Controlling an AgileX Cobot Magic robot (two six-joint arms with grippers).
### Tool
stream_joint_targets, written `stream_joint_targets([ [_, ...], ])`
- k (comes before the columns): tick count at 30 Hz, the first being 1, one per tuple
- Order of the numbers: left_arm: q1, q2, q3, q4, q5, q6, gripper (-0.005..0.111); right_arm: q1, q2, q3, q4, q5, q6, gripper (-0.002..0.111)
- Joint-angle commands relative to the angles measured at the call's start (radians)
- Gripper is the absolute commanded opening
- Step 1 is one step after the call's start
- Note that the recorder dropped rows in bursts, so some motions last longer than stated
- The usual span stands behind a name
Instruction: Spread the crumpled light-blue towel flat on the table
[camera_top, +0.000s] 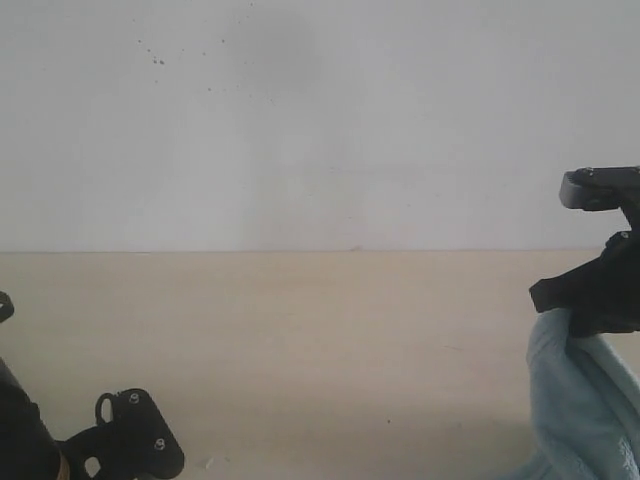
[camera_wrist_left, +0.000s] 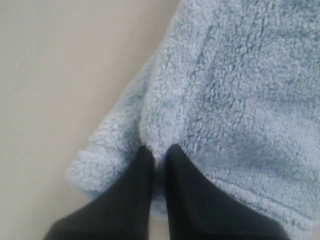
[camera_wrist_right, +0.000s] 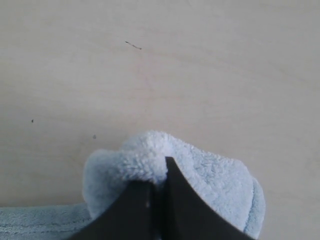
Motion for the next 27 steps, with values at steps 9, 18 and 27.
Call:
stream_joint_targets([
  [9,-0.002,-0.284,-0.006,0.166,0.043,-0.134,0.004,0.002,-0.009,-0.003,0.005,0.014,-0.006,0.000],
  [18,-0.002,-0.766,-0.006,0.579,0.340,-0.288,0.004,0.002,-0.280,-0.103,-0.043,0.286,-0.047,0.000],
  [27,-0.002,-1.188,-0.006,0.595,0.361,-0.114,0.004,0.002,-0.619,-0.164,-0.043,0.425,-0.045,0.000],
])
